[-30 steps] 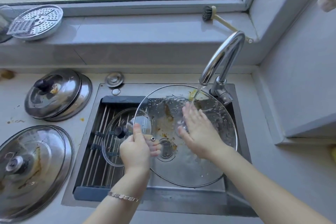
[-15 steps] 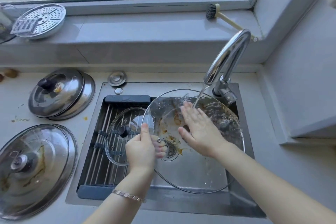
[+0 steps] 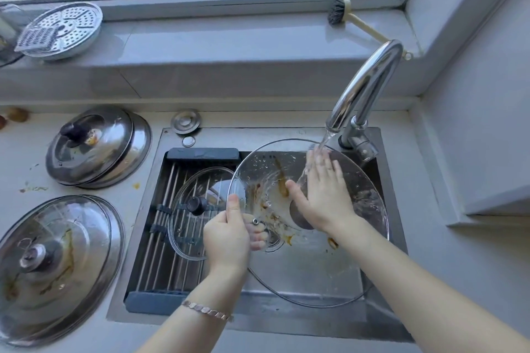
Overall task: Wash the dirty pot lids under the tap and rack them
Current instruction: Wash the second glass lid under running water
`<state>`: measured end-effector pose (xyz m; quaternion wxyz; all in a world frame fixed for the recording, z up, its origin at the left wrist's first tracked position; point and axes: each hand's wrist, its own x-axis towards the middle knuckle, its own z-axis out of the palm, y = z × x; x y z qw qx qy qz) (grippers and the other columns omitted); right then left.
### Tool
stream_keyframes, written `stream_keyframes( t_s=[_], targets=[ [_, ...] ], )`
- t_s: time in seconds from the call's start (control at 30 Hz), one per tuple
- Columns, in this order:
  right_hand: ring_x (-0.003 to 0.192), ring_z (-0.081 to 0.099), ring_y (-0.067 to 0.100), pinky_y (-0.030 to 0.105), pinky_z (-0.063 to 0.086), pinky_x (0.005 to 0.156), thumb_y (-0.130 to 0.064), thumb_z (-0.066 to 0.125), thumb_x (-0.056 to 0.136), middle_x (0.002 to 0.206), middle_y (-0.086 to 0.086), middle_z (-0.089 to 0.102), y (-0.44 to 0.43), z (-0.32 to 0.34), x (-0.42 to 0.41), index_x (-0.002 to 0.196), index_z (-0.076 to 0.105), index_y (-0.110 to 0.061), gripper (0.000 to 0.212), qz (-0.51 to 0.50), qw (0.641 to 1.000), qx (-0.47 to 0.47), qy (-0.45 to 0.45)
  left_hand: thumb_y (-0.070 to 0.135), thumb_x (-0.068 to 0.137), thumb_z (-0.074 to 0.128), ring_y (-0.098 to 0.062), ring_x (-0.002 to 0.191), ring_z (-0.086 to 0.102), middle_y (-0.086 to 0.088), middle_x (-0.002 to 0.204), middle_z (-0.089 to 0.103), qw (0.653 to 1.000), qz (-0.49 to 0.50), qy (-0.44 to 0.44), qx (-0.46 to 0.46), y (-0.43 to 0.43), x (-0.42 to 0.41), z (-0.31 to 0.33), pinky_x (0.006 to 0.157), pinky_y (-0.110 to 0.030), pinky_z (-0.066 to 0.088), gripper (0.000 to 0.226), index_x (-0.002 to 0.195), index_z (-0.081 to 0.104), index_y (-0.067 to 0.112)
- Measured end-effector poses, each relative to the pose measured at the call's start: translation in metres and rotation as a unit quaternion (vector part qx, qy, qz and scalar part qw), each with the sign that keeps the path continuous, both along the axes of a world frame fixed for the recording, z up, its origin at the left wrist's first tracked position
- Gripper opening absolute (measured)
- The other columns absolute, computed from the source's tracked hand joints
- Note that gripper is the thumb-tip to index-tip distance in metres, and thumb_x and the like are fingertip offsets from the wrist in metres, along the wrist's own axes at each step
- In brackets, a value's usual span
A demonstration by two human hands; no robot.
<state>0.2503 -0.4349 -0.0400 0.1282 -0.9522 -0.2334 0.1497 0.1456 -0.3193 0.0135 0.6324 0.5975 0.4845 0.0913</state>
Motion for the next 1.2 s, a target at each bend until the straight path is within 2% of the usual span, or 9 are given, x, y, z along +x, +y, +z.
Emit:
stream_keyframes(
  t_s=[0.23, 0.4, 0.5, 0.6, 0.73, 0.83, 0.93, 1.0, 1.2],
  targets=[
    [0.133, -0.031, 0.009, 0.028, -0.018, 0.113, -0.047, -0.009, 0.081, 0.143, -0.003, -0.031, 0.060, 0.027, -0.030, 0.136, -0.022, -0.015, 0.064, 0.175, 0.976, 0.131, 0.004, 0.038, 0.095, 0.044, -0.019, 0.049, 0.058, -0.001, 0.045, 0.059, 0.998, -0.001, -0.019, 0.055, 0.005, 0.015, -0.003, 0.041, -0.016, 0.045, 0.053, 0.059, 0.061, 0.002],
    [0.142, 0.013, 0.020, 0.032, 0.003, 0.116, -0.041, 0.003, 0.096, 0.153, 0.014, 0.020, 0.031, 0.017, -0.052, 0.145, 0.018, -0.002, 0.064, 0.318, 0.930, 0.168, -0.081, 0.039, 0.095, 0.043, -0.005, 0.055, 0.063, 0.001, 0.060, 0.066, 0.997, 0.012, -0.065, 0.033, 0.023, 0.022, 0.003, 0.049, -0.012, 0.050, 0.046, 0.066, 0.065, 0.010],
    [0.141, 0.013, 0.020, 0.034, 0.006, 0.114, -0.043, -0.003, 0.096, 0.152, 0.012, 0.018, 0.029, 0.015, -0.034, 0.146, 0.014, -0.006, 0.064, 0.269, 0.944, 0.142, -0.130, 0.037, 0.096, 0.041, -0.012, 0.044, 0.062, -0.001, 0.048, 0.064, 0.997, -0.003, -0.067, 0.026, 0.018, 0.022, 0.001, 0.038, -0.016, 0.047, 0.050, 0.064, 0.062, 0.005],
    [0.136, -0.022, 0.009, 0.030, -0.012, 0.115, -0.048, -0.009, 0.082, 0.146, -0.003, -0.022, 0.036, 0.020, 0.005, 0.138, -0.017, -0.016, 0.065, 0.157, 0.978, 0.100, -0.093, 0.036, 0.097, 0.039, -0.016, 0.031, 0.057, -0.005, 0.037, 0.057, 0.998, -0.021, -0.066, 0.001, 0.008, 0.023, 0.003, 0.030, -0.020, 0.044, 0.055, 0.062, 0.056, -0.003],
    [0.139, -0.010, 0.012, 0.031, -0.010, 0.114, -0.043, 0.006, 0.084, 0.152, 0.002, -0.009, 0.053, 0.024, 0.010, 0.143, -0.004, -0.013, 0.067, 0.049, 0.980, 0.153, -0.116, 0.035, 0.098, 0.040, -0.017, 0.032, 0.056, -0.005, 0.038, 0.058, 0.996, -0.024, -0.090, 0.013, 0.003, 0.027, 0.005, 0.032, -0.020, 0.045, 0.055, 0.058, 0.056, 0.000],
    [0.137, -0.022, 0.009, 0.030, -0.015, 0.113, -0.042, -0.004, 0.081, 0.147, -0.003, -0.022, 0.065, 0.026, -0.020, 0.138, -0.015, -0.015, 0.064, 0.133, 0.975, 0.168, -0.055, 0.034, 0.096, 0.045, -0.018, 0.049, 0.060, 0.001, 0.045, 0.061, 0.994, 0.002, -0.091, 0.054, 0.009, 0.030, -0.001, 0.048, -0.020, 0.050, 0.050, 0.054, 0.060, 0.011],
    [0.141, 0.000, 0.017, 0.032, -0.003, 0.115, -0.034, 0.014, 0.090, 0.154, 0.008, 0.007, 0.057, 0.024, -0.041, 0.146, 0.012, -0.006, 0.062, 0.218, 0.953, 0.193, -0.081, 0.039, 0.094, 0.048, -0.020, 0.069, 0.065, 0.003, 0.058, 0.068, 0.993, 0.034, -0.105, 0.039, 0.022, 0.030, -0.005, 0.072, -0.034, 0.052, 0.047, 0.055, 0.065, 0.018],
    [0.142, 0.010, 0.018, 0.033, 0.002, 0.115, -0.032, 0.024, 0.094, 0.152, 0.012, 0.022, 0.040, 0.012, -0.054, 0.145, 0.023, -0.004, 0.058, 0.268, 0.940, 0.194, -0.090, 0.042, 0.094, 0.047, -0.019, 0.062, 0.064, -0.001, 0.055, 0.066, 0.992, 0.048, -0.104, 0.049, 0.030, 0.029, -0.002, 0.066, -0.031, 0.053, 0.051, 0.056, 0.062, 0.012],
    [0.145, 0.000, 0.013, 0.032, 0.004, 0.117, -0.040, 0.009, 0.100, 0.154, 0.006, 0.016, -0.024, -0.028, -0.057, 0.148, 0.002, -0.015, 0.055, 0.266, 0.955, 0.101, -0.083, 0.045, 0.094, 0.045, -0.015, 0.035, 0.058, -0.004, 0.043, 0.061, 0.987, 0.038, -0.120, 0.102, 0.049, 0.029, 0.015, 0.035, -0.022, 0.049, 0.053, 0.060, 0.058, 0.006]
  ],
)
